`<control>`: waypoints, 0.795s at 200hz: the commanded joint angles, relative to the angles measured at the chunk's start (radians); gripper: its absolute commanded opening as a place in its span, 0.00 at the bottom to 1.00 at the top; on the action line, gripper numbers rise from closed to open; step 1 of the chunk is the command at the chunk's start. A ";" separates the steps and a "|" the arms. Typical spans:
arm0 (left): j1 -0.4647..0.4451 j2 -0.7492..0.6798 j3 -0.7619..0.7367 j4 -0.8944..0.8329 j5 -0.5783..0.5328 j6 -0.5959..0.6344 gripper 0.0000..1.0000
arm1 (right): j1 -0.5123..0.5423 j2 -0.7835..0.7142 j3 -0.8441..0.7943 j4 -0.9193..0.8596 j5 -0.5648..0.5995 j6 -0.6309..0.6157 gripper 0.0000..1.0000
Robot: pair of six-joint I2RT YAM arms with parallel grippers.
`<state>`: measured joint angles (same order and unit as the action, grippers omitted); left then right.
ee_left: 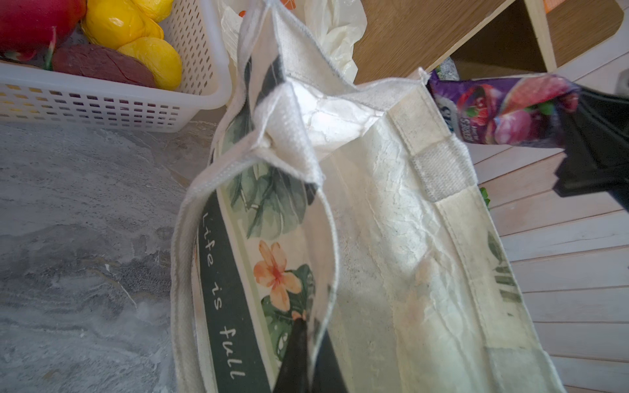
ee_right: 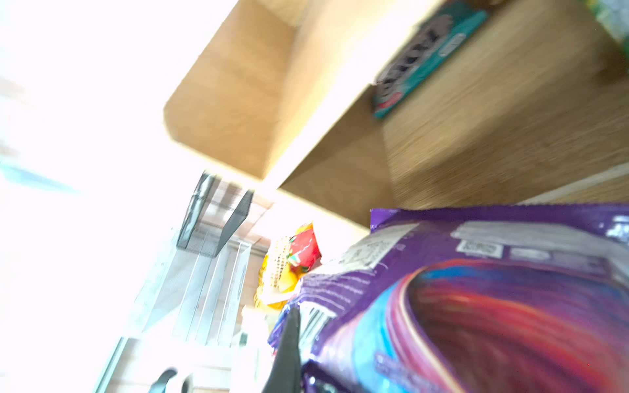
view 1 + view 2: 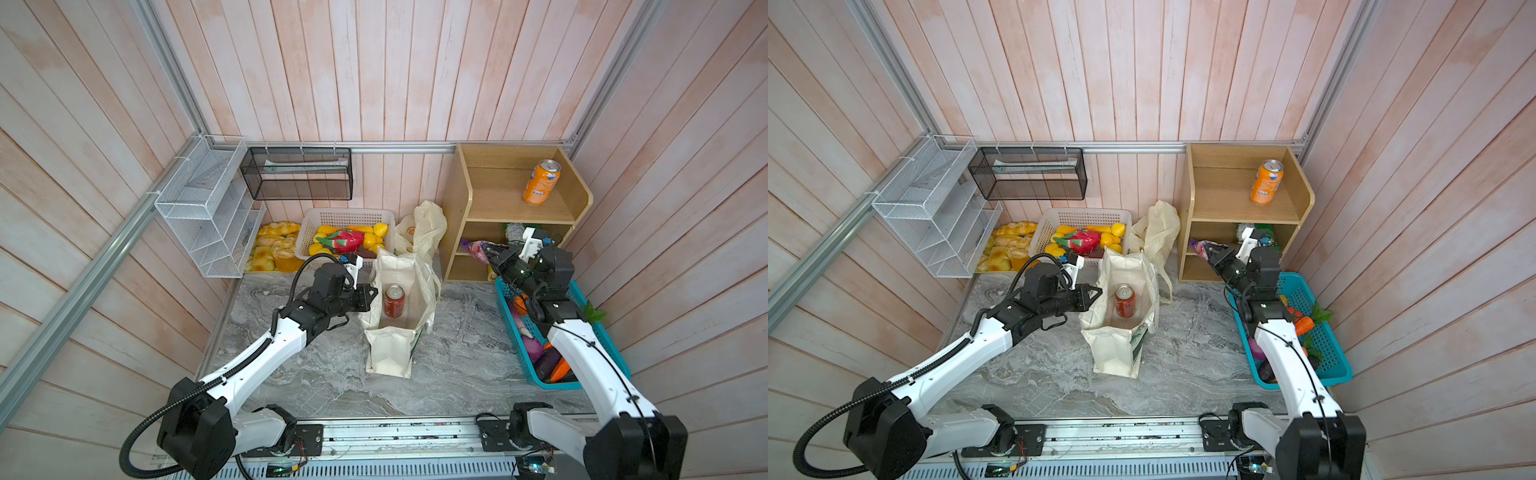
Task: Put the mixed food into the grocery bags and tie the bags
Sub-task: 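Grasp the purple snack bag on the lower shelf with the right gripper, then carry the purple snack bag into the tote bag with the right gripper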
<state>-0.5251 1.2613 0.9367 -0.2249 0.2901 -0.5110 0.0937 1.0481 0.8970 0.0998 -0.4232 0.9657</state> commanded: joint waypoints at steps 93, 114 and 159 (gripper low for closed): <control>-0.004 -0.015 0.057 -0.062 -0.024 0.035 0.00 | 0.533 0.007 0.344 -0.355 0.037 -0.258 0.00; -0.004 -0.014 0.058 -0.062 -0.021 0.035 0.00 | 0.588 0.081 0.390 -0.412 0.018 -0.322 0.00; -0.004 -0.009 0.062 -0.059 -0.022 0.043 0.00 | 0.639 0.221 0.477 -0.603 0.028 -0.500 0.00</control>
<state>-0.5259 1.2606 0.9710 -0.2737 0.2787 -0.4927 0.7055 1.2289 1.3067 -0.3763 -0.4114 0.6178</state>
